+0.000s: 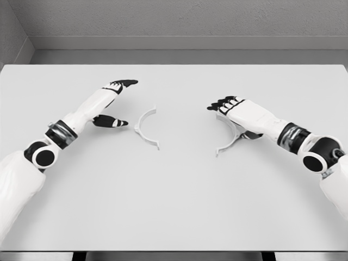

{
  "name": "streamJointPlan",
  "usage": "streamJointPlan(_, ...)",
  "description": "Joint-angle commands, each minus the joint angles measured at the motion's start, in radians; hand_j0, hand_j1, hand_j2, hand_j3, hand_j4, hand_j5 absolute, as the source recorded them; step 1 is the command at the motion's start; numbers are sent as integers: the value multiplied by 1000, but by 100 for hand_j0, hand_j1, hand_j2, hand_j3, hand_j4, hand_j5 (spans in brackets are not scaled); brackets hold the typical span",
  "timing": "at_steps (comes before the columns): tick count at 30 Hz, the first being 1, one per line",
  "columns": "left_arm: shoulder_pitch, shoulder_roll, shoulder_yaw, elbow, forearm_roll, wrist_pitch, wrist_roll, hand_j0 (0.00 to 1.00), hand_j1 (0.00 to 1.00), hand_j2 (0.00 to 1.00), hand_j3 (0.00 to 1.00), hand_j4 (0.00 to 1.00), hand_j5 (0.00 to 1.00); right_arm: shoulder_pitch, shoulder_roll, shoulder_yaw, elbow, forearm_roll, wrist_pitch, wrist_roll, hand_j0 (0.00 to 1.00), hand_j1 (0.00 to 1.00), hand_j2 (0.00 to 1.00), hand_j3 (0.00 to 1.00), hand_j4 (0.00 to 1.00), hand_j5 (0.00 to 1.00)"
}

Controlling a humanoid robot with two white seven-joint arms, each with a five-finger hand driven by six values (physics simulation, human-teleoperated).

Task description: Assemble PVC drainage pipe clamps

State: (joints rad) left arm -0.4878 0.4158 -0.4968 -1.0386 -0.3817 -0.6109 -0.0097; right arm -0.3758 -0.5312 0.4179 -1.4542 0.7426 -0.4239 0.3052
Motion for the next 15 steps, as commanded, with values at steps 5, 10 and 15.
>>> streamJointPlan(5,-5,-26,-5,15,3,0,1,100,100,100,100,100,100,-3,8,4,-6,0,8,3,100,100,100,100,100,100)
streamJointPlan(10,-26,-40,-6,42,3,0,1,100,100,100,100,100,100,-15,23,22,-3,3,16,3,100,100,100,100,100,100)
streamJointPlan(15,-26,-45,-6,48,3,0,1,100,100,100,100,100,100,-26,31,39,-3,1,30,3,100,100,100,100,100,100)
